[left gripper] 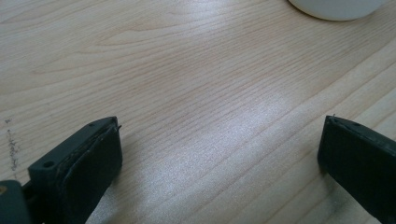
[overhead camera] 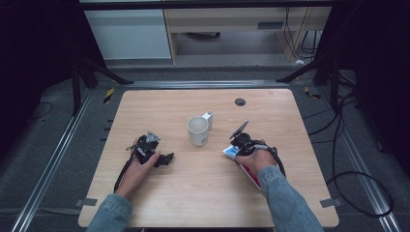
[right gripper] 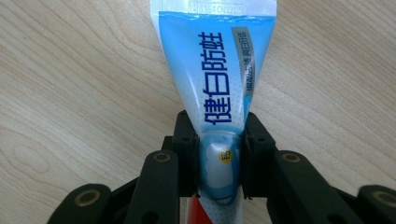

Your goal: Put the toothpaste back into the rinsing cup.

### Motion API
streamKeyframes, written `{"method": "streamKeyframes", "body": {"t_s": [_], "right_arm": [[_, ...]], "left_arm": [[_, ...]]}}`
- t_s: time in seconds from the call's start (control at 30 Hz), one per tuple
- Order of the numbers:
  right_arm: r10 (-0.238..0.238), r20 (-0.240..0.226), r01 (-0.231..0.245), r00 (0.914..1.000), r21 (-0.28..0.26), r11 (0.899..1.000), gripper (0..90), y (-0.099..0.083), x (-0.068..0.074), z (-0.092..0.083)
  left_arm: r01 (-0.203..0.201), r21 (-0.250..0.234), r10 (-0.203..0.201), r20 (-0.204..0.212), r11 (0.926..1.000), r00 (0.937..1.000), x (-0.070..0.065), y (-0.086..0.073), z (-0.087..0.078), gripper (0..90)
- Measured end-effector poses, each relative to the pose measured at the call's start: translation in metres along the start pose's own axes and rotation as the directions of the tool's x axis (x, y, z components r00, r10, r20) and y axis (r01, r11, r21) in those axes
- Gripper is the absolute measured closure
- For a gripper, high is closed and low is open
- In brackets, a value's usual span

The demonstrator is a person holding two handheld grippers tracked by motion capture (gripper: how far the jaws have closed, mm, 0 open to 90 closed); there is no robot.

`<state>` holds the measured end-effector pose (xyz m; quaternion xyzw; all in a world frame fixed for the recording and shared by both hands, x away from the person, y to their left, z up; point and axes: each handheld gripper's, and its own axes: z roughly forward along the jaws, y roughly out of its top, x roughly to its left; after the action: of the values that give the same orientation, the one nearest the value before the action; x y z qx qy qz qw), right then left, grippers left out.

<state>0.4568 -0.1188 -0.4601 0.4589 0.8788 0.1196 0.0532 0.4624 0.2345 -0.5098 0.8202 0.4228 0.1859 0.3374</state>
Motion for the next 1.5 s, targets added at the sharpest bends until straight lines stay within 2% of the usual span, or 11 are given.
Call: {"method": "streamKeyframes", "body": {"t_s": [0.37,0.53,0.57,0.63,0.77,1.07,1.5], "right_arm": [[-0.006,-0.016,0.005,0.9999,-0.026,1.0,73.1,0.0,-0.002,-0.002],[-0.001,-0.025,-0.001,0.9997,-0.047,0.999,73.4,0.0,-0.005,-0.007],[0.015,-0.028,-0.016,0.9995,-0.047,0.999,73.5,0.0,-0.005,-0.008],[-0.001,-0.028,-0.001,0.9996,-0.054,0.999,73.7,0.0,-0.007,-0.011],[0.013,-0.022,-0.015,0.9997,-0.072,0.997,73.9,-0.001,-0.008,-0.016],[0.014,-0.022,-0.017,0.9997,-0.142,0.99,74.2,-0.003,-0.011,-0.026],[0.023,-0.019,-0.026,0.9996,-0.188,0.982,74.4,-0.008,-0.014,-0.038]], "left_arm": [[0.0,0.0,0.0,0.001,1.0,1.0,0.0,0.0,0.0,0.0],[-0.001,0.0,0.001,0.001,1.0,1.0,0.0,0.0,0.0,0.0],[-0.001,0.0,0.001,0.001,1.0,1.0,0.0,0.0,0.0,0.0],[-0.001,0.0,0.001,0.001,1.0,1.0,0.0,0.0,0.0,0.0],[-0.001,0.0,0.001,0.001,1.0,1.0,0.0,0.0,0.0,0.0],[-0.001,0.0,0.001,0.001,1.0,1.0,0.0,0.0,0.0,0.0],[0.0,0.0,0.0,0.001,1.0,1.0,0.0,0.0,0.0,0.0]]}}
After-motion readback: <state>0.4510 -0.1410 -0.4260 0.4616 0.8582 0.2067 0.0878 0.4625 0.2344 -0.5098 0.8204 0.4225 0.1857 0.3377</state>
